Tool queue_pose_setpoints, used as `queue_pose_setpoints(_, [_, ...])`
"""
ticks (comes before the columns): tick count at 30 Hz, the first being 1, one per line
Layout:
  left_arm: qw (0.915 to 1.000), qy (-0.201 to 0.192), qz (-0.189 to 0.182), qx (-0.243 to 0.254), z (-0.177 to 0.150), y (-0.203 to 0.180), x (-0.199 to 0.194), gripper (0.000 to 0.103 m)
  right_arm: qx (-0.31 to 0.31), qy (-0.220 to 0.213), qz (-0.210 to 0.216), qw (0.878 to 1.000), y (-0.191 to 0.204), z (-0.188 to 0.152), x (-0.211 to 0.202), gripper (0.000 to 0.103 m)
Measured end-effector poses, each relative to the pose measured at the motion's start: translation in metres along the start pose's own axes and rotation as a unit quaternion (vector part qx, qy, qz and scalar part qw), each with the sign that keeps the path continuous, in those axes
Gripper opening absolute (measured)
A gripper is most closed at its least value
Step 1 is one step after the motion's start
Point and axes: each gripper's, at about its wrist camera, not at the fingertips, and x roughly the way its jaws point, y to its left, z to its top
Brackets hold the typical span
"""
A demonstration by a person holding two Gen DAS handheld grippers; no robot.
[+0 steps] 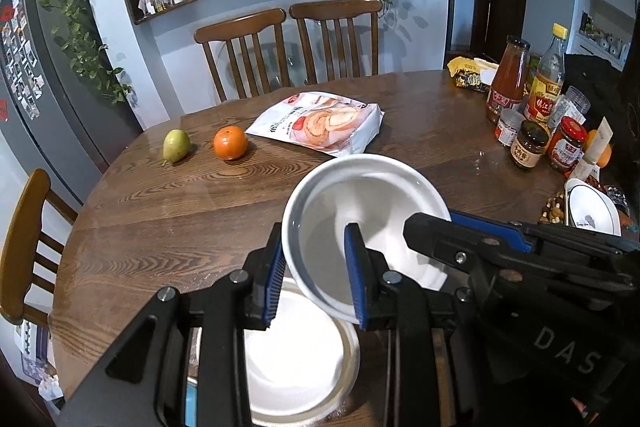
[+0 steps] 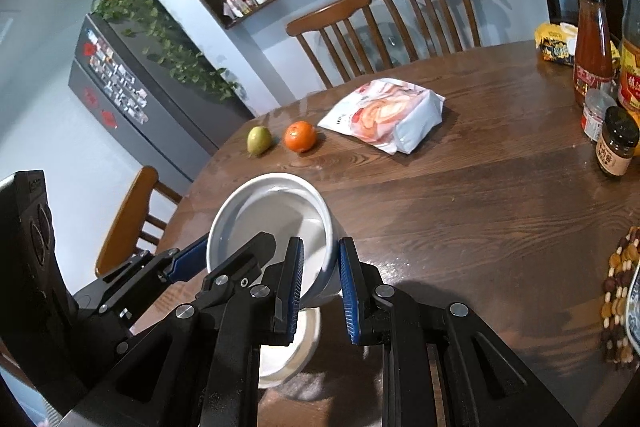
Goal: Organize plates and bowls
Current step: 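Lift the ramekin and carry it toward the bowl stack, then lower the held ramekin into the smaller white bowl on the stack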
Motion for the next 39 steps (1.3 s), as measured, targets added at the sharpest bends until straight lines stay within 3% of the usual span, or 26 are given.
queue_pose_setpoints(19, [0.9998, 0.003, 0.007, -0.019, -0.029, 0.037, -0.028, 0.025, -0.018, 0.013, 0.002, 1.0, 0.049, -0.029, -0.001, 0.022])
queue_pose_setpoints(31, [0.9987, 0.039, 0.003, -0.034, -0.048, 0.071, -0.018, 0.026, -0.019, 0.045, 0.0, 0.999, 0.076, -0.043, 0.026, 0.022])
queue_pose_setpoints(39, [0.9955, 0.082, -0.017, -0.045, -0.064, 0.079, 0.008, 0.026, -0.003, 0.077, -0.012, 0.997, 0.072, -0.055, 0.052, 0.022])
